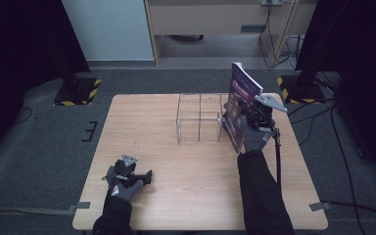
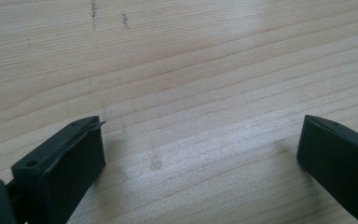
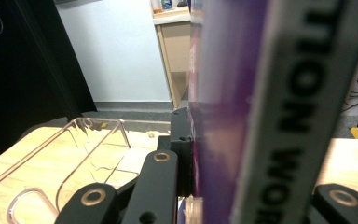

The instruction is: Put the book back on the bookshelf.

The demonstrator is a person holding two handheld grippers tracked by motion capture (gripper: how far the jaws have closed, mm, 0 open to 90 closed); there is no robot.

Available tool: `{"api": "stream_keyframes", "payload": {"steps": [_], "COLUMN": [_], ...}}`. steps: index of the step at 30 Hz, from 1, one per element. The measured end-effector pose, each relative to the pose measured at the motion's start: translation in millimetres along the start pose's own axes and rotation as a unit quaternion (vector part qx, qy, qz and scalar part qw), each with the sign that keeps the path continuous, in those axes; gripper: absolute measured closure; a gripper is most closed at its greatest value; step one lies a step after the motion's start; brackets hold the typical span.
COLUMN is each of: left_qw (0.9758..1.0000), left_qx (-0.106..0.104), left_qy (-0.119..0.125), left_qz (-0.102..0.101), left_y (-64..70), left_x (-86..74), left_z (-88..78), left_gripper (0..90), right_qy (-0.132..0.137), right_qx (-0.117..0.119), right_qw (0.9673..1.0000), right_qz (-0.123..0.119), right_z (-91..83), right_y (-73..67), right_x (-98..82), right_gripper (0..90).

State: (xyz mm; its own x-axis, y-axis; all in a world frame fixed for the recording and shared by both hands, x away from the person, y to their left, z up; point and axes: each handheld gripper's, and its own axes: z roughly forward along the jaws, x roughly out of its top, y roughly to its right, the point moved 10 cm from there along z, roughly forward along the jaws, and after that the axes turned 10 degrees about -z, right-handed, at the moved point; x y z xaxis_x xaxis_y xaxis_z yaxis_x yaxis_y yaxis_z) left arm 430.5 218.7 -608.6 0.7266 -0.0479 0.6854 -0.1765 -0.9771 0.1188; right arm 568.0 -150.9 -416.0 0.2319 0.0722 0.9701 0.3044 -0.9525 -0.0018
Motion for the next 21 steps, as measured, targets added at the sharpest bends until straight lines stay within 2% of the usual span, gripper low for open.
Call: {"api": "stream_keyframes", "payload": {"steps": [8, 13, 21], "left_qw": [1.0000, 1.0000, 1.0000], "left_qx": [0.000, 0.000, 0.000], "left_qy": [0.000, 0.000, 0.000], "left_qz": [0.000, 0.000, 0.001], "left_y": [0.0, 0.1, 0.3], "left_x": [0.0, -0.1, -0.2], "left_z": [0.0, -0.1, -0.2], "left_gripper": [0.0, 0.0, 0.0], "right_qy": [0.002, 0.003, 0.010], "right_qx": [-0.005, 0.002, 0.001], "right_qw": [1.0000, 1.0000, 0.9999], "right_qz": [0.001, 0.005, 0.005], "right_z": [4.2, 7.2, 5.4], "right_y": [-0.9, -2.9, -5.1], "right_x": [-11.4, -20.3, -25.0], "right_gripper": [82.8, 82.8, 82.6]}}
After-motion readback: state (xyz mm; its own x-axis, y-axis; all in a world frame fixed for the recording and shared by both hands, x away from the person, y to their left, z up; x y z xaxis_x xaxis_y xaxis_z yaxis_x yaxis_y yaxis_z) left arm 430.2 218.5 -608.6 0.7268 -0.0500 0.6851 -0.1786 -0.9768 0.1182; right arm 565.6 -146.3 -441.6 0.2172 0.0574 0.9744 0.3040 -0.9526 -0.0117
